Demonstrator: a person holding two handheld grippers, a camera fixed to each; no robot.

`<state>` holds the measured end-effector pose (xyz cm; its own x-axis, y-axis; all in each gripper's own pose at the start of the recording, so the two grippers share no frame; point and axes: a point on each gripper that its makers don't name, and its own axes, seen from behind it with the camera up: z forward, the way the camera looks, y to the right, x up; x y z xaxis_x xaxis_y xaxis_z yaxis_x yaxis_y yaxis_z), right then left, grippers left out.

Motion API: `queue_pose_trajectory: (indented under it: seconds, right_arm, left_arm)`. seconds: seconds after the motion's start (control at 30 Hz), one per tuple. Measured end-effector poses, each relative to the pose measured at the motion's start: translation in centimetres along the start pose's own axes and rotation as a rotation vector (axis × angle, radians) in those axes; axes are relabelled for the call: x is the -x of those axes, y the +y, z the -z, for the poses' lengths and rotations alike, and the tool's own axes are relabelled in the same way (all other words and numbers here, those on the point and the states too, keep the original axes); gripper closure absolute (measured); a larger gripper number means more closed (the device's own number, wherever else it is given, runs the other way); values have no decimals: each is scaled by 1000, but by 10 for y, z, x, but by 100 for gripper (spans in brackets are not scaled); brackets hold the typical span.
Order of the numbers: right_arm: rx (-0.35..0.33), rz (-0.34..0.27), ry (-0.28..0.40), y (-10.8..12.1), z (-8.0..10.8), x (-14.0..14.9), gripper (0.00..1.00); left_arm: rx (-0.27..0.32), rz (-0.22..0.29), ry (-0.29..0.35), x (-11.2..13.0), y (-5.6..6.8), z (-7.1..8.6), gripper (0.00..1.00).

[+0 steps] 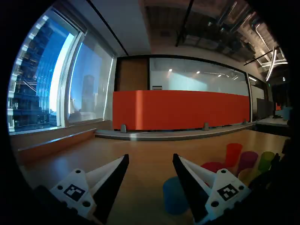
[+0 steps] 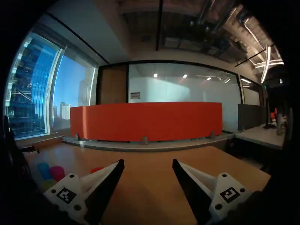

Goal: Pour water

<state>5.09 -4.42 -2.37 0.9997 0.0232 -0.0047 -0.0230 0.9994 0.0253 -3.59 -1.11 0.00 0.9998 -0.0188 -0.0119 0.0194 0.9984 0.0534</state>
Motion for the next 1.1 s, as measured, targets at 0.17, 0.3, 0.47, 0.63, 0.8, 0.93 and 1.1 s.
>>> queue_pose_trajectory:
  seconds: [0.17, 0.3, 0.47, 0.63, 0.8, 0.93, 1.1]
  right_arm:
    - [0, 1, 2, 0, 1, -1, 0]
    - [2, 1, 5, 2, 2, -2, 0]
    - [2, -1, 7, 6, 4, -1, 0]
    - [1, 7, 27, 10, 7, -6, 0]
    - [-17, 19, 45, 10, 12, -7, 0]
    - [-20, 27, 49, 13, 9, -1, 0]
    - [-17, 32, 47, 17, 6, 7, 0]
  left_arm:
    - [1, -2, -11, 3, 0, -1, 14]
    - [7, -3, -18, 4, 1, -2, 14]
    - [7, -3, -20, 5, 1, -3, 14]
    - [7, -4, -21, 5, 2, -2, 14]
    - [7, -3, -21, 6, 2, -2, 14]
    - [8, -4, -21, 6, 2, -1, 14]
    - [7, -4, -21, 5, 2, -1, 14]
